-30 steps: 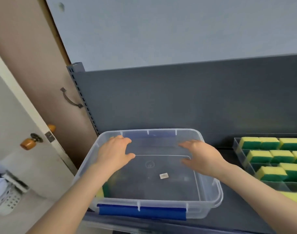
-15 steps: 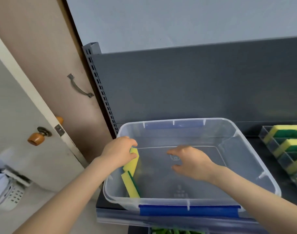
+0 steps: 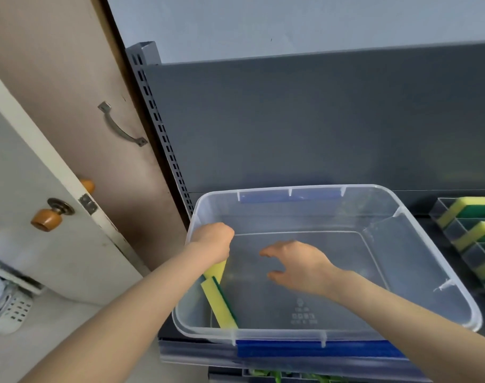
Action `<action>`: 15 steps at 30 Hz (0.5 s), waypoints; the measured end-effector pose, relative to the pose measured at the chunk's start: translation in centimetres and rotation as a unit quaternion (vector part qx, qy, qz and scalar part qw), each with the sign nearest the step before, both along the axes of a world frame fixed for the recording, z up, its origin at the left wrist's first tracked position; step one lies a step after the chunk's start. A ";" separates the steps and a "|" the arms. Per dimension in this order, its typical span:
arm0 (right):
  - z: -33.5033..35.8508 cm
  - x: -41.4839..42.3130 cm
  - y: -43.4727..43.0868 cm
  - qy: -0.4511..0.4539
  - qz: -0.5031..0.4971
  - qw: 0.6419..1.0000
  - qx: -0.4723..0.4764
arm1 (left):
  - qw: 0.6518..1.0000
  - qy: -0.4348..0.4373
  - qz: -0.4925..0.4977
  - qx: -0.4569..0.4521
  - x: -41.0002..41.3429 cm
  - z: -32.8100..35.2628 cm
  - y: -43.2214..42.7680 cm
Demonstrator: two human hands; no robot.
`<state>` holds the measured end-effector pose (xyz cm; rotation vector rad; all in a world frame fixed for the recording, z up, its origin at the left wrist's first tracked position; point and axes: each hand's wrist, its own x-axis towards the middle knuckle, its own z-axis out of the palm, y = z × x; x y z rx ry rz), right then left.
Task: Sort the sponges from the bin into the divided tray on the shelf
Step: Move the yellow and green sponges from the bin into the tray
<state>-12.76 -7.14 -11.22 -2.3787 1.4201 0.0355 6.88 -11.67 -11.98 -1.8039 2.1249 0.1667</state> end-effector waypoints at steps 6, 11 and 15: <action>-0.9 3.4 1.2 0.009 0.135 0.991 0.018 | 0.994 0.102 0.013 -0.044 0.5 -0.8 -0.5; -1.5 5.7 0.9 0.019 0.286 0.957 -0.047 | 0.981 0.178 0.027 -0.066 0.7 -1.1 -1.2; -1.9 6.2 0.8 0.025 0.335 0.940 -0.064 | 0.976 0.200 0.034 -0.079 0.6 -1.2 -1.5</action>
